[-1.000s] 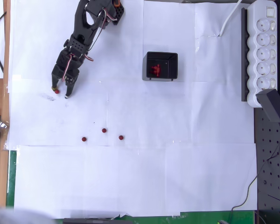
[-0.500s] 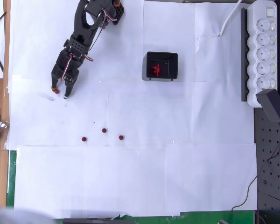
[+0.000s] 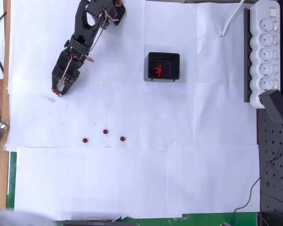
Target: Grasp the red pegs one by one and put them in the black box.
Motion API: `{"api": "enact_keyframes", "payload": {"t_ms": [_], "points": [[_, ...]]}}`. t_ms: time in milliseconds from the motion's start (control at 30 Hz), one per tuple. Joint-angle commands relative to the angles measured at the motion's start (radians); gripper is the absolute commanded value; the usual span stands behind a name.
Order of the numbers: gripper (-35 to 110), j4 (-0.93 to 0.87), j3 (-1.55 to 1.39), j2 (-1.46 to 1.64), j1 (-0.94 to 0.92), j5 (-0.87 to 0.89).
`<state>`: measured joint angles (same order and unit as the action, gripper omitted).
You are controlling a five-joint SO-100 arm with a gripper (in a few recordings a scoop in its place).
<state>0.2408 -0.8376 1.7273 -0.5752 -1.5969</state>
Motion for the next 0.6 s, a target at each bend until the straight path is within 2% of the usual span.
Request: {"api": "enact_keyframes", "payload": {"t_ms": [0, 133, 233, 433, 567], "points": [[0, -0.009, -0.028, -0.003, -0.018, -0.015], [0, -0.104, -0.021, -0.097, 0.005, -0.026], [0, -0.299, -0.02, -0.245, 0.057, -0.055], [0, -1.135, -0.33, -0.451, 0.253, -0.196], [0, -1.575, -0.617, -0.503, 0.465, -0.348]]}}
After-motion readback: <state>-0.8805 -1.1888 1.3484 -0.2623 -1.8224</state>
